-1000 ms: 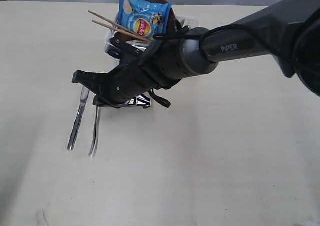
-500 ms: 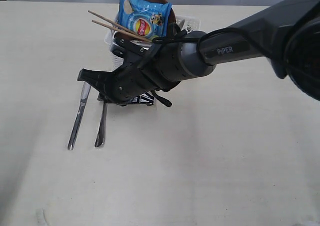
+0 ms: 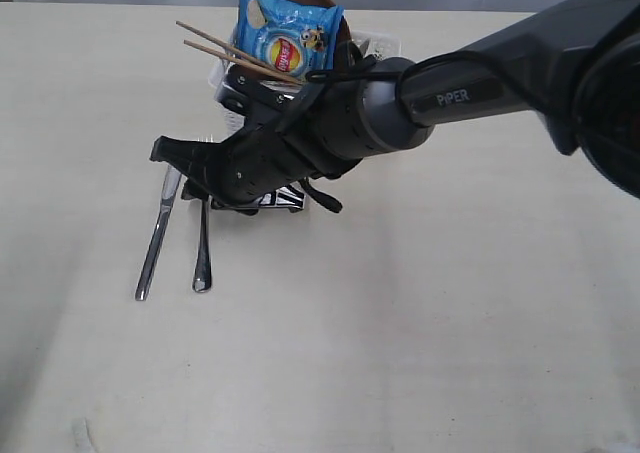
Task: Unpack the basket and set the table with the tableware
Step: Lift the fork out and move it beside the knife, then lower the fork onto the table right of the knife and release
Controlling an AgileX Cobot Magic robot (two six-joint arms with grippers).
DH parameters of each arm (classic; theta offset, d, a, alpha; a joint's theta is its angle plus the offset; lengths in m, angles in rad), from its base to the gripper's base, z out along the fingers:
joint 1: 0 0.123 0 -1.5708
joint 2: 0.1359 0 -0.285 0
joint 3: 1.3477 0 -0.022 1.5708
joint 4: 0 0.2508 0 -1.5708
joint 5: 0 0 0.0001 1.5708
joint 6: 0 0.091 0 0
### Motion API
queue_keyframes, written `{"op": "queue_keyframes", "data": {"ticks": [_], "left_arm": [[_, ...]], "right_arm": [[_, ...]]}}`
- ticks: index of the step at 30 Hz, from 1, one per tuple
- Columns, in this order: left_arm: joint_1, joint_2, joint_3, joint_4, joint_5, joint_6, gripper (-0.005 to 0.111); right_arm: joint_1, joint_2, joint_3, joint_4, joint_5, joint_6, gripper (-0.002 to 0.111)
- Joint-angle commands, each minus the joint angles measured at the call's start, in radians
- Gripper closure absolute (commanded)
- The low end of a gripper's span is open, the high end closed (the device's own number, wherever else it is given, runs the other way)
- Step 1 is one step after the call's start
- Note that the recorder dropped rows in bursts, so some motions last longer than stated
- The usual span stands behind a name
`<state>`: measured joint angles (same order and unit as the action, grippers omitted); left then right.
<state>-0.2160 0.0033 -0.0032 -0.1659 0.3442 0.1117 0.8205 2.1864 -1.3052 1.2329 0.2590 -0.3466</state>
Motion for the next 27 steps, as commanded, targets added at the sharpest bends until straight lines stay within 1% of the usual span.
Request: {"op": "queue_keyframes", "data": {"ticks": [1,3,9,16,23,27], "left_arm": [[-0.006,-0.003,0.003,0.003,-0.002,-0.003,0.107],[-0.006,-0.003,0.003,0.003,-0.002,-0.003,0.107],[-0.006,-0.003,0.003,0.003,-0.002,0.001,0.107],[-0.006,-0.003,0.003,0.003,-0.002,0.001,0.107],[-0.006,-0.003,0.003,0.003,-0.002,0.001,0.107],[-0.006,-0.003,0.003,0.003,-0.002,0.001,0.107]], "right_arm": [[-0.004,0.001,0.003,-0.060,0.104,-0.008,0.070],[-0.004,0.001,0.003,-0.104,0.138,-0.005,0.070],[-0.004,0.001,0.003,-0.333,0.200,0.162,0.070],[-0.004,0.001,0.003,-0.375,0.337,0.178,0.070],[-0.002,0.001,0.003,-0.453,0.389,0.231,0.070],[0.002,0.001,0.003,-0.458,0.410,0.231,0.070]]}}
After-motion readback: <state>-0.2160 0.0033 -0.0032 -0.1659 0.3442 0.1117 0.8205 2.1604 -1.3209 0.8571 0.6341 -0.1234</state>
